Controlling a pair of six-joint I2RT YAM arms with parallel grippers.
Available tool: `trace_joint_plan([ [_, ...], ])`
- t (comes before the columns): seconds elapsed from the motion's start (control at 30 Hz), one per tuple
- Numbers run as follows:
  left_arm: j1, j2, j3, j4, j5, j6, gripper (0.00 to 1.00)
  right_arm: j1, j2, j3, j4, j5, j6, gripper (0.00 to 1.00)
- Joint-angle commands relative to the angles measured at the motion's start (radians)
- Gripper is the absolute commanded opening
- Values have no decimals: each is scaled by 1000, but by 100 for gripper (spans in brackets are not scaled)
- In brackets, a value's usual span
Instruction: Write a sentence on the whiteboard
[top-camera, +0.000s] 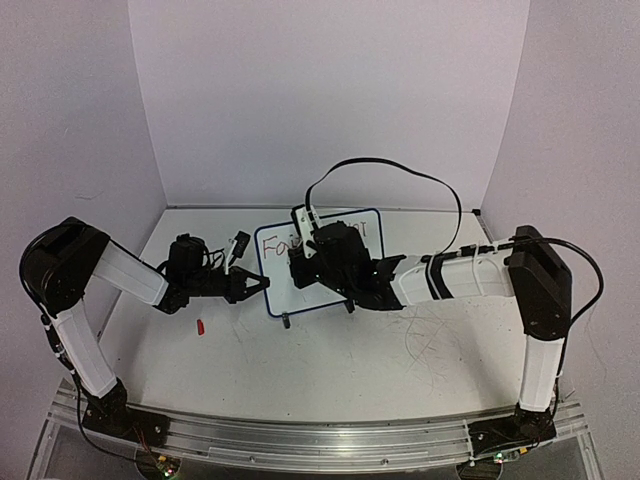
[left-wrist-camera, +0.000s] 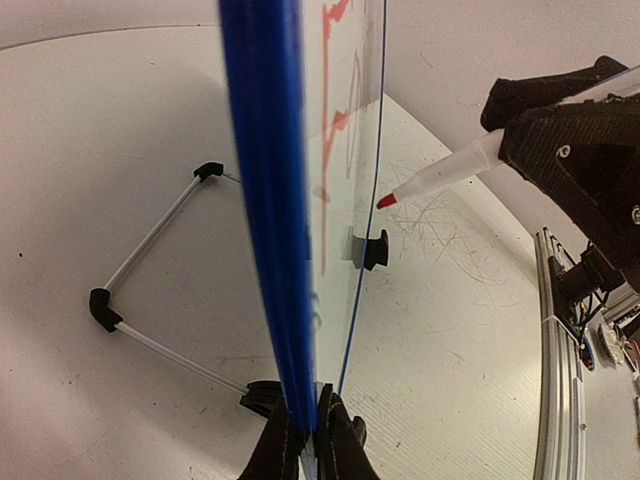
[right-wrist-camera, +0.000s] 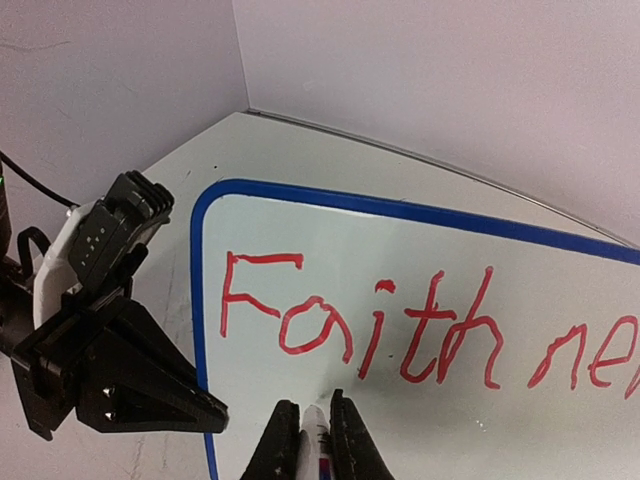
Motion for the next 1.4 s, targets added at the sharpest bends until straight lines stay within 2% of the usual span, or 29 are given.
trace_joint_plan([
  [0.0, 5, -19, -5, -29, -98, 41, 0, 3, 0, 12, 42, 57, 10, 0],
  [0.63, 4, -15, -1, -29, -94, 43, 0, 2, 38, 52, 32, 82, 5, 0],
  [1.37, 2, -16, 0, -31, -92, 44, 0, 10, 75, 74, -1, 45, 17, 0],
])
